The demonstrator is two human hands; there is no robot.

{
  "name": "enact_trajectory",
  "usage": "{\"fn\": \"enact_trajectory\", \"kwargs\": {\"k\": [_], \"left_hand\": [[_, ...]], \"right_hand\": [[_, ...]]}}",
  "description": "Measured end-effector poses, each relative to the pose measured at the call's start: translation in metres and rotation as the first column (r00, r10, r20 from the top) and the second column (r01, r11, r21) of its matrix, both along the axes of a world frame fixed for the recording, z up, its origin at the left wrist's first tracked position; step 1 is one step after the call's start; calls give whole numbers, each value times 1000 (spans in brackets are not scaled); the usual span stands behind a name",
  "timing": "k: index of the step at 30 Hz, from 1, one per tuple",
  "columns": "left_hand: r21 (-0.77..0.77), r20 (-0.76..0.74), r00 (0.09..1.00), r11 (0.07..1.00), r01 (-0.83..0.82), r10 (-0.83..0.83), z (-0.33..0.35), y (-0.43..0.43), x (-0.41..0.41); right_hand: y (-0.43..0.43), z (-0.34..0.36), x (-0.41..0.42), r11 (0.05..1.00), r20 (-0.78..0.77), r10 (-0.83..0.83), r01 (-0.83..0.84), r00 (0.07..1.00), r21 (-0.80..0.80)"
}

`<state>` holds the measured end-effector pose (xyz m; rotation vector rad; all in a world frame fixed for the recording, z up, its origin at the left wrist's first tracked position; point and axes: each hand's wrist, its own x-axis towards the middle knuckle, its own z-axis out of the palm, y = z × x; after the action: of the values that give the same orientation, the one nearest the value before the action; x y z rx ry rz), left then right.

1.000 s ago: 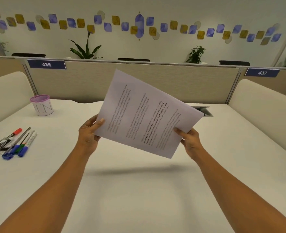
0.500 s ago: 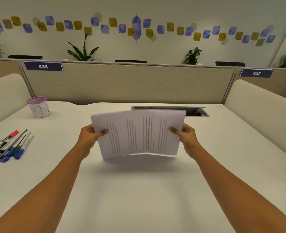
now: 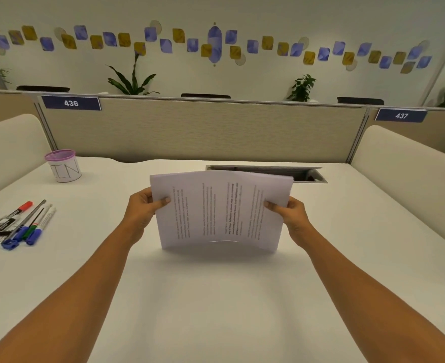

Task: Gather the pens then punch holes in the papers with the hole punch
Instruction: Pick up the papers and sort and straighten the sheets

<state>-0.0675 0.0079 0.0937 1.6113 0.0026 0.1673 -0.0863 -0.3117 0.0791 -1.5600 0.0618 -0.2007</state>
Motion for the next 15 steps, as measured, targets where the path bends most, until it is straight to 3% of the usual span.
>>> {"fn": "enact_trajectory", "kwargs": {"k": [4,15], "left_hand": [[11,-58,998,1000,-11,11,-11,-4,-3],[14,-36,999,1000,1,0,-14,-3,-2]], "right_hand": [[2,-8,-2,999,-69,-33,33,997,4],[1,-10,-4,999,-60,-41,41,997,8]]}}
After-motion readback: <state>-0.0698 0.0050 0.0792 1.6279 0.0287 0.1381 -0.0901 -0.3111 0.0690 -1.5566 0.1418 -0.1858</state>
